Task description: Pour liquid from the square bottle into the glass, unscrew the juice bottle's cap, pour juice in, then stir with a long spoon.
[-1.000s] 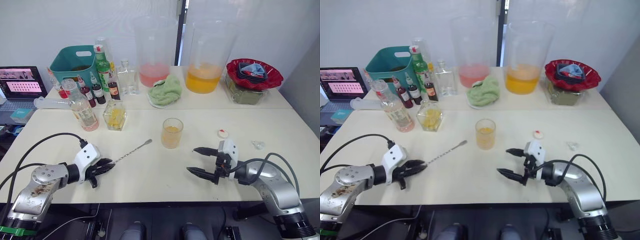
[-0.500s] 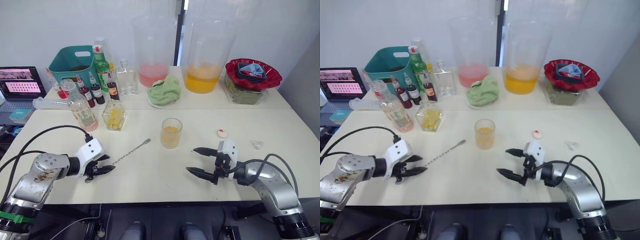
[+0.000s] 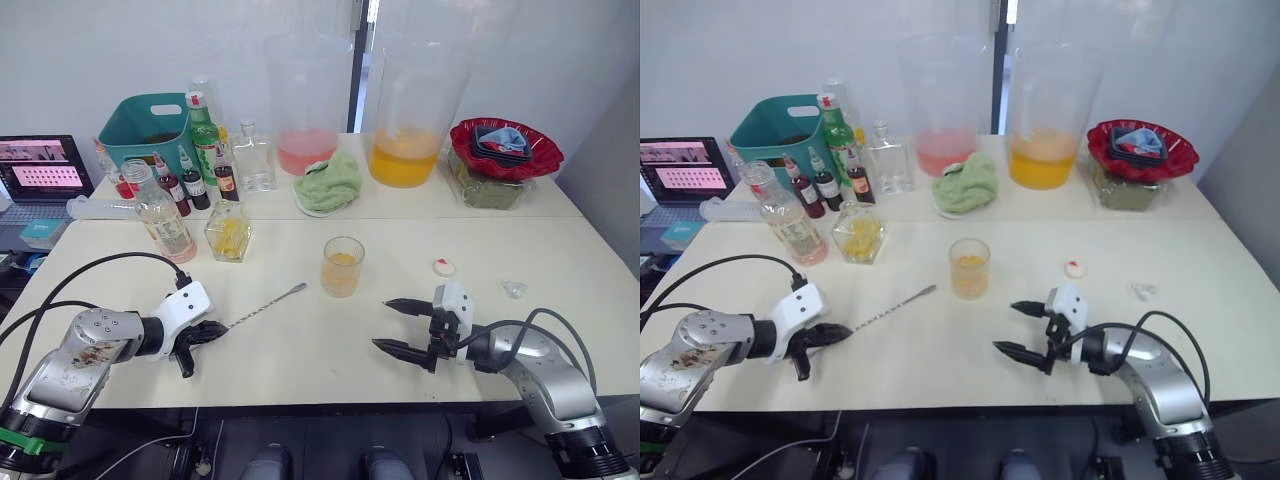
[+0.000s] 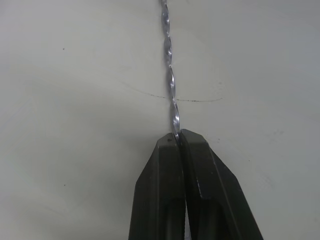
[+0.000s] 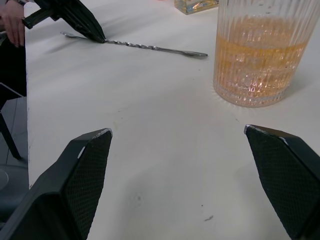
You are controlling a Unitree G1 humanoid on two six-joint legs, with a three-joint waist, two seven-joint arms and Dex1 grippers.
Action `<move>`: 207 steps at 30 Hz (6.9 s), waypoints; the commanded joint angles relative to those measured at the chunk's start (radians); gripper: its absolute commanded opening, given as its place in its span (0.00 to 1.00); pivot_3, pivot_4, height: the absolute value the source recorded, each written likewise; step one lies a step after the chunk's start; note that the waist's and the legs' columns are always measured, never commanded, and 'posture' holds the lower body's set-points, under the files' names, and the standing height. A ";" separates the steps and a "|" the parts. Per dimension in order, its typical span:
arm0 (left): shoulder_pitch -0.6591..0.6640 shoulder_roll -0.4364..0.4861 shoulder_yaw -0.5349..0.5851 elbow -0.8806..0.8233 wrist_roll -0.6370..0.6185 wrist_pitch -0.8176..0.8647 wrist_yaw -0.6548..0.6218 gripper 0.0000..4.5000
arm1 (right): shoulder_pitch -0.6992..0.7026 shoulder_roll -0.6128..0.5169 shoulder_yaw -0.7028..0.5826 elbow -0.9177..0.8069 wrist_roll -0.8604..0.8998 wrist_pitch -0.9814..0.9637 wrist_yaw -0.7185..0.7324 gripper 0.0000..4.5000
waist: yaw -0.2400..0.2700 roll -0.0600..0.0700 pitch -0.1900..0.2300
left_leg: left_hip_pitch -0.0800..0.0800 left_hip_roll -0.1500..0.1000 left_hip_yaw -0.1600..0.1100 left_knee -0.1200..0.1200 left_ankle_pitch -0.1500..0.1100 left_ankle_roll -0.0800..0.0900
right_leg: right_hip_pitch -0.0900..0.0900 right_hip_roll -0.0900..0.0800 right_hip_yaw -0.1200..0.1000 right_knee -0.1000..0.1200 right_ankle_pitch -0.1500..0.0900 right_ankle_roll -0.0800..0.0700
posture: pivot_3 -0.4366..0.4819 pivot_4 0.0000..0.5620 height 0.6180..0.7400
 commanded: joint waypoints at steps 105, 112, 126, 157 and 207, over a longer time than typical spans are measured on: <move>0.007 -0.227 0.257 -0.383 -0.442 -0.012 0.242 0.99 | -0.829 0.063 0.025 0.226 0.108 0.272 -0.139 0.00 | -0.004 -0.003 0.002 | -0.012 0.000 0.001 -0.001 0.002 -0.003 | -0.017 0.000 0.002 0.009 0.001 -0.001 | 0.48 0.27 1.00; 0.037 -0.255 0.236 -0.422 -0.441 -0.010 0.274 0.99 | -0.831 0.102 0.056 0.288 0.037 0.207 -0.093 0.00 | -0.005 -0.003 0.002 | -0.012 0.000 0.000 -0.001 0.002 -0.003 | -0.017 0.000 0.002 0.009 0.001 -0.001 | 0.48 0.27 1.00; 0.050 -0.265 0.212 -0.435 -0.423 -0.020 0.305 0.99 | -0.826 0.183 0.069 0.330 0.005 0.176 -0.034 0.00 | -0.004 -0.003 0.002 | -0.012 -0.001 -0.001 -0.001 0.002 -0.003 | -0.017 0.000 0.002 0.009 0.001 -0.001 | 0.48 0.27 1.00; -0.004 -0.262 0.168 -0.393 -0.381 -0.034 0.269 0.99 | -0.849 0.105 0.085 0.311 -0.078 0.174 0.028 0.00 | -0.004 -0.003 0.002 | -0.012 0.000 0.000 -0.001 0.002 -0.003 | -0.017 0.000 0.002 0.009 0.001 -0.002 | 0.48 0.27 1.00; -0.032 -0.250 0.123 -0.351 -0.318 -0.056 0.221 0.99 | -0.748 0.240 0.101 0.288 -0.091 0.167 -0.119 0.00 | -0.005 -0.003 0.002 | -0.009 -0.001 0.000 -0.001 0.002 -0.003 | -0.016 0.000 0.001 0.010 0.001 -0.002 | 0.48 0.27 1.00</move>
